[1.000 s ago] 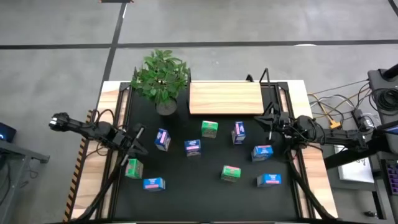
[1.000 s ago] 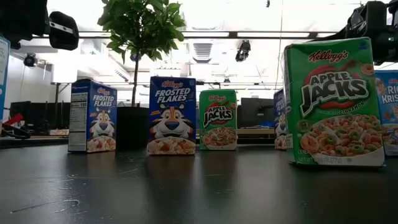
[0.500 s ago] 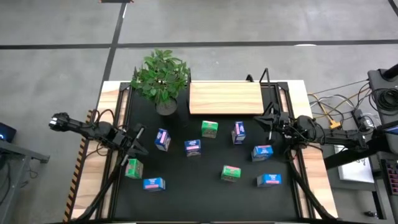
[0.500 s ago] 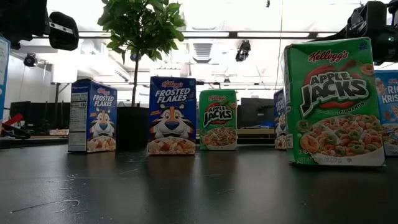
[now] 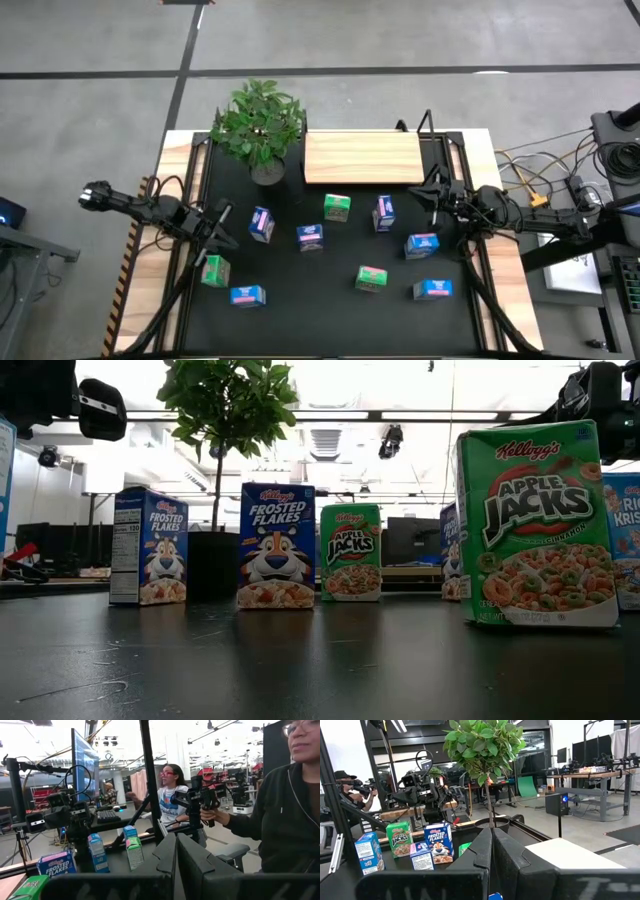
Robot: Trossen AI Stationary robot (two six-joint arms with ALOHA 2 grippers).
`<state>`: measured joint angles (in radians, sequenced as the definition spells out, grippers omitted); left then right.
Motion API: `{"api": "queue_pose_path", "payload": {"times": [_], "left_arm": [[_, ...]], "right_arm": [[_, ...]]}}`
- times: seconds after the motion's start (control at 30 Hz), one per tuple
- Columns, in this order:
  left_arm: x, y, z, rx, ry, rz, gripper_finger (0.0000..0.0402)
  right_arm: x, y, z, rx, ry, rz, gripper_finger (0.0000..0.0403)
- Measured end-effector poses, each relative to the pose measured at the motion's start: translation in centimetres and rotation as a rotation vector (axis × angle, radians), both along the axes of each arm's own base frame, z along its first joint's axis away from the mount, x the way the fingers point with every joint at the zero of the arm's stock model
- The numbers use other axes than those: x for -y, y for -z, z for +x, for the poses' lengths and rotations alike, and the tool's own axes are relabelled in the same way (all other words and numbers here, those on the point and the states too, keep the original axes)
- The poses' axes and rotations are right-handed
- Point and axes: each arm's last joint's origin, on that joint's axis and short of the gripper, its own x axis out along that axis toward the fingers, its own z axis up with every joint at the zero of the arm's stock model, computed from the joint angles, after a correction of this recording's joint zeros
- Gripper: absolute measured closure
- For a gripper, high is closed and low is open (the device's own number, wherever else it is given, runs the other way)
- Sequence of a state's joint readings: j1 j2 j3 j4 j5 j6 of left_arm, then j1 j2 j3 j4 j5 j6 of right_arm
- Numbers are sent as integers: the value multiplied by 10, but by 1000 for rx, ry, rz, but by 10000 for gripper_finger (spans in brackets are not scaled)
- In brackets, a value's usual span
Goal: Stack cereal on shelf
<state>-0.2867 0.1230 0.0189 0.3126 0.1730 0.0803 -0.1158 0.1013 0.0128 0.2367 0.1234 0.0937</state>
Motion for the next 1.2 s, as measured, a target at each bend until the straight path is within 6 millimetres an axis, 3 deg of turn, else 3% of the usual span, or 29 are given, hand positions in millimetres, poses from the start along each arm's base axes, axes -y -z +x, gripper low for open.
{"api": "queue_pose_path", "payload": {"times": [1.2], "left_arm": [[0,0,0,2,-9,6,402]], "right_arm": [[0,-3,0,39,3,39,394]]}}
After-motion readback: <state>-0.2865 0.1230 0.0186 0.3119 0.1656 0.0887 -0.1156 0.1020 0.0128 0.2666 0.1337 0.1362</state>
